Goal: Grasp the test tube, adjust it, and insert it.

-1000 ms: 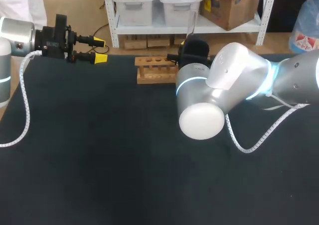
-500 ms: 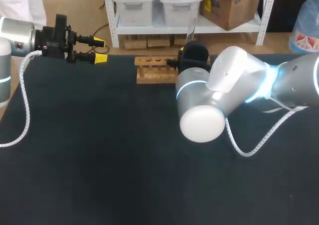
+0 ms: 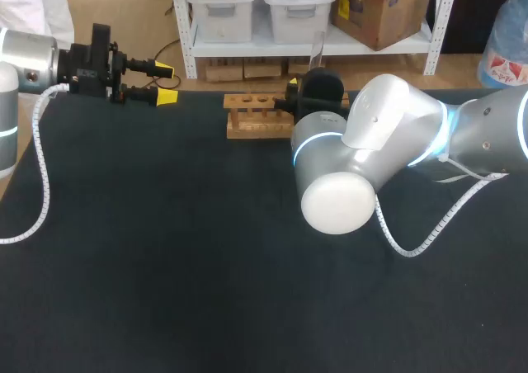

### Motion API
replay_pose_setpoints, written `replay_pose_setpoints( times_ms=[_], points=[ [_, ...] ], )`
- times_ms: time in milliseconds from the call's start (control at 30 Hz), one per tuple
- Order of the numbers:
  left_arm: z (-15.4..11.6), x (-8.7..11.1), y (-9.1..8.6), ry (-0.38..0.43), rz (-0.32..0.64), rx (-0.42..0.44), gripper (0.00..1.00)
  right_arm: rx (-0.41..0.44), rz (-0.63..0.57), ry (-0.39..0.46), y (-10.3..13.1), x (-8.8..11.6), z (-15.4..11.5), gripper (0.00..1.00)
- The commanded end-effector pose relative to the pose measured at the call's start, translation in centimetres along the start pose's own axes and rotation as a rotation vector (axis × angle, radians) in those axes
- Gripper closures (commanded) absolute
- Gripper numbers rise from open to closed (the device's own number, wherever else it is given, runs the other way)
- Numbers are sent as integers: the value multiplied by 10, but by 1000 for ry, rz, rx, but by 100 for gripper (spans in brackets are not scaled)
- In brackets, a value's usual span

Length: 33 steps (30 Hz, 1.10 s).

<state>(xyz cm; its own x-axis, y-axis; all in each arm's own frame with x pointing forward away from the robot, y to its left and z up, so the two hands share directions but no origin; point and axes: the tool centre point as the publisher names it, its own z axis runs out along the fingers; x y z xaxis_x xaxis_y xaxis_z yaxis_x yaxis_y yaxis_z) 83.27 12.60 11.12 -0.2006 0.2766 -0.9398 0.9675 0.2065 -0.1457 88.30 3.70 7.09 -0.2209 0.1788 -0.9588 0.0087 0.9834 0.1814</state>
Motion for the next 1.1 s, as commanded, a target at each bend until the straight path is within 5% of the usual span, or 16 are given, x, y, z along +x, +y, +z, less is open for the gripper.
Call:
replay_pose_setpoints(
  times_ms=[33,233,833,1100],
  points=[
    [0,1,0,-3,2,0,0,2,-2,3,-1,-3,-2,0],
    [0,1,0,-3,2,0,0,-20,-6,17,4,-13,-15,0],
    [0,1,0,-3,2,0,0,-274,-13,107,-4,-44,-79,0],
    [0,1,0,-3,2,0,0,-273,32,93,-3,-51,-83,0]
  ],
)
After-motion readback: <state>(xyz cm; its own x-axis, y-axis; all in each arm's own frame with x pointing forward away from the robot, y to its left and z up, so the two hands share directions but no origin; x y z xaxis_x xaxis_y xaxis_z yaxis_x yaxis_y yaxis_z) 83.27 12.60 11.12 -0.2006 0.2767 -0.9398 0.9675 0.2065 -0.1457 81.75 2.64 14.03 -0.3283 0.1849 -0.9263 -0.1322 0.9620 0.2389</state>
